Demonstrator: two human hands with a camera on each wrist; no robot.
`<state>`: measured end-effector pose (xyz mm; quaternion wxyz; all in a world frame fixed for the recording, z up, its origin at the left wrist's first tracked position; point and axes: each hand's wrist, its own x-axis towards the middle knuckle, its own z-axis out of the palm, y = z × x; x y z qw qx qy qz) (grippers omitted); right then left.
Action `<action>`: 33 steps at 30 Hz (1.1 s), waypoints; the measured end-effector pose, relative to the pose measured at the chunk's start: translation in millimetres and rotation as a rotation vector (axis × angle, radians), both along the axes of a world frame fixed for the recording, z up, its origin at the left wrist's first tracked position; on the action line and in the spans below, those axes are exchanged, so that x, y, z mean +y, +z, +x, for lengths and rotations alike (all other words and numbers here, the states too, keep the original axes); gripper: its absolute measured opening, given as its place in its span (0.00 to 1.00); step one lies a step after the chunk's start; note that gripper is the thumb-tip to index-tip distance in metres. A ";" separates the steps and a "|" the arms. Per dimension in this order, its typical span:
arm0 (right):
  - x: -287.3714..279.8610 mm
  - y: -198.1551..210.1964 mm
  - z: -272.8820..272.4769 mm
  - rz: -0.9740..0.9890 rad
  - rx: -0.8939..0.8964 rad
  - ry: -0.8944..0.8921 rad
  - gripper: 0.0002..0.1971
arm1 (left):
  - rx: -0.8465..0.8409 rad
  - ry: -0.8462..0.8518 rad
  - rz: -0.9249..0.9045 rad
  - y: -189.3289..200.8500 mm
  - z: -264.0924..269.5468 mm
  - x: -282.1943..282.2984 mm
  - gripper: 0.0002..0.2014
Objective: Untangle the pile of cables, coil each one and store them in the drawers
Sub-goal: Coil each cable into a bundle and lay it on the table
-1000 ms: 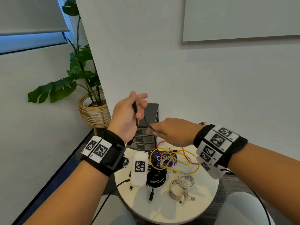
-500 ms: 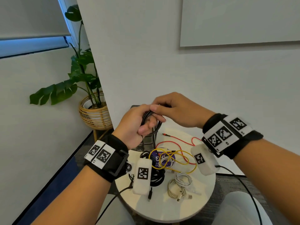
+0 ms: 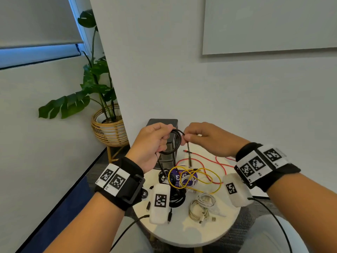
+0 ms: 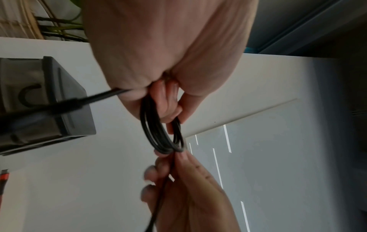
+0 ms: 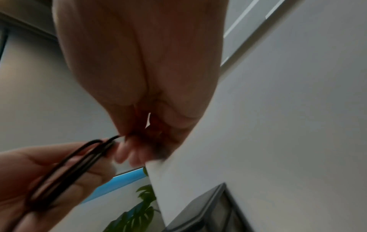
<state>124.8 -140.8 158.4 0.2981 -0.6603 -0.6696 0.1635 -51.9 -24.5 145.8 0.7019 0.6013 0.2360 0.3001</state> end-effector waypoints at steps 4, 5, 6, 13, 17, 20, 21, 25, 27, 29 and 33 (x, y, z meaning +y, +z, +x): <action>2.8 -9.1 -3.9 0.027 0.092 -0.037 0.12 | -0.037 0.007 -0.026 6.2 6.7 -3.9 0.07; 5.5 -12.0 -6.3 0.092 0.222 -0.073 0.13 | -0.055 0.014 -0.040 6.9 8.4 -4.3 0.07; 7.7 -14.7 -8.8 0.162 0.360 -0.112 0.13 | -0.073 0.019 -0.048 7.9 9.7 -5.5 0.07; 29.4 -25.8 -17.0 0.318 0.649 -0.248 0.10 | -0.148 0.039 -0.030 6.5 11.7 -16.0 0.11; 33.3 -25.0 -14.9 0.291 0.431 -0.252 0.10 | -0.137 0.065 0.002 3.2 13.5 -14.9 0.11; 35.3 -25.0 -19.1 0.320 0.688 -0.262 0.10 | -0.117 0.095 0.056 0.6 16.0 -17.6 0.12; 36.3 -25.6 -19.9 0.329 0.769 -0.273 0.10 | -0.108 0.106 0.080 -0.6 17.1 -18.8 0.11; 36.1 -27.7 -22.6 0.267 1.049 -0.250 0.11 | -0.075 0.142 0.177 -8.0 18.7 -19.2 0.09; 34.7 -30.6 -23.2 0.222 1.132 -0.240 0.11 | -0.073 0.149 0.198 -11.2 18.4 -19.4 0.08; 32.5 -33.8 -24.0 0.172 1.189 -0.222 0.12 | -0.089 0.148 0.206 -12.6 18.6 -20.2 0.08; 23.2 -36.7 -26.2 0.074 1.332 -0.143 0.10 | -0.094 0.150 0.246 -14.7 22.2 -22.6 0.07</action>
